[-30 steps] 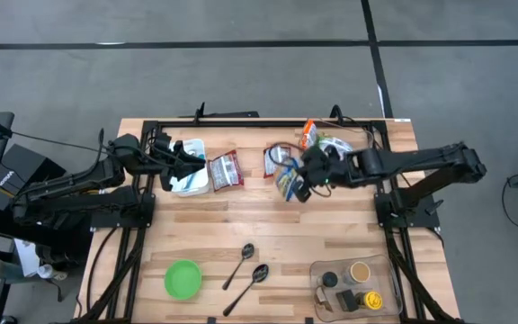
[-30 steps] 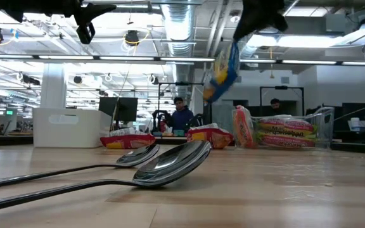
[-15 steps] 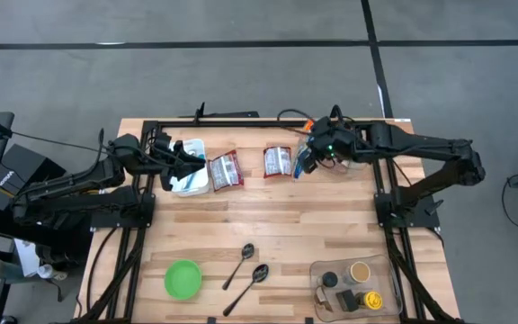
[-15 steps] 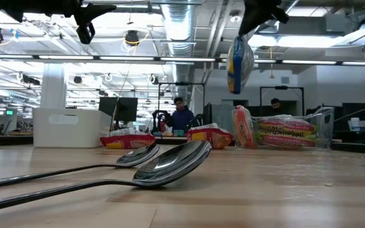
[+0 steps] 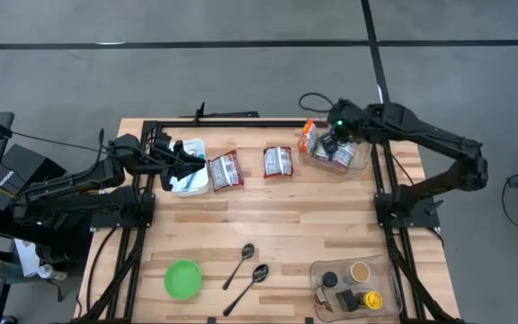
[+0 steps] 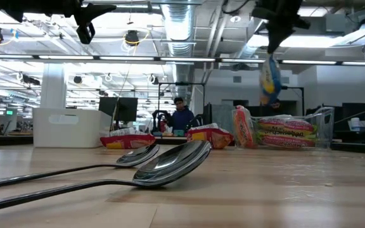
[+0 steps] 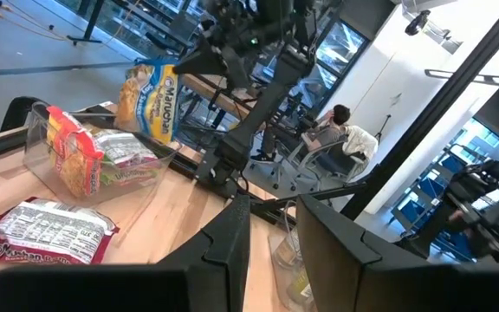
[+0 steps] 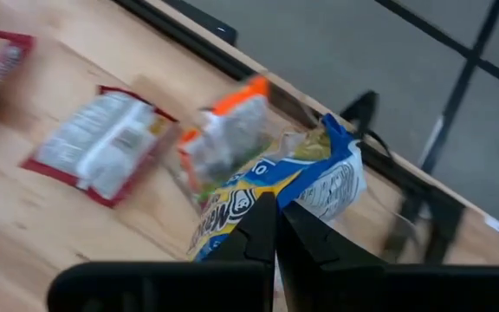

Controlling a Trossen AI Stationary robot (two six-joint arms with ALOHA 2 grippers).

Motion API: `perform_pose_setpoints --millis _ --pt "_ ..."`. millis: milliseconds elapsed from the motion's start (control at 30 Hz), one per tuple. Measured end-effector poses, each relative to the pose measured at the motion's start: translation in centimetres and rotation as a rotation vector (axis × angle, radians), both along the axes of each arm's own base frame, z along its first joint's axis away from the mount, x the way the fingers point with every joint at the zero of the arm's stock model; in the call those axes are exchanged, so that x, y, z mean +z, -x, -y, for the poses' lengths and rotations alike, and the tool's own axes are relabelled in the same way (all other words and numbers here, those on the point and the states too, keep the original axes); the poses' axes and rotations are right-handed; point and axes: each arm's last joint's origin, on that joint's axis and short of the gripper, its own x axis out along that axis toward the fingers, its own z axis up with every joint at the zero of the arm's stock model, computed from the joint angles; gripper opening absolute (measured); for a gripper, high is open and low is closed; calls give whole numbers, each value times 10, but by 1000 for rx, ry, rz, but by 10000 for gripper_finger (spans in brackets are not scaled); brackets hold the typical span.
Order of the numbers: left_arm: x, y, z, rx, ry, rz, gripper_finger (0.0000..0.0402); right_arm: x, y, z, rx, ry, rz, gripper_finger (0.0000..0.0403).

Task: Pick & Place Food Item
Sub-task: Put the blue noodle pack into the top transparent bin

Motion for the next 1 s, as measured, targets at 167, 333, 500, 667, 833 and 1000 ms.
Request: perform_pose_setpoints --millis 167,333,500,667,833,1000 --pt "0 0 0 0 0 1 92 8 25 6 -65 -5 -18 0" --pt "0 0 0 -4 0 0 92 13 44 7 -112 -9 -28 0" --pt "0 0 0 -4 0 0 92 13 49 10 -135 -16 -46 0" --pt "0 0 0 -3 0 0 92 1 51 15 -147 -30 -105 0" --pt "0 0 0 -3 -2 0 92 -18 55 22 -199 -39 -176 0" --pt "0 0 0 -2 -3 0 92 -35 57 29 -298 -55 -165 0"
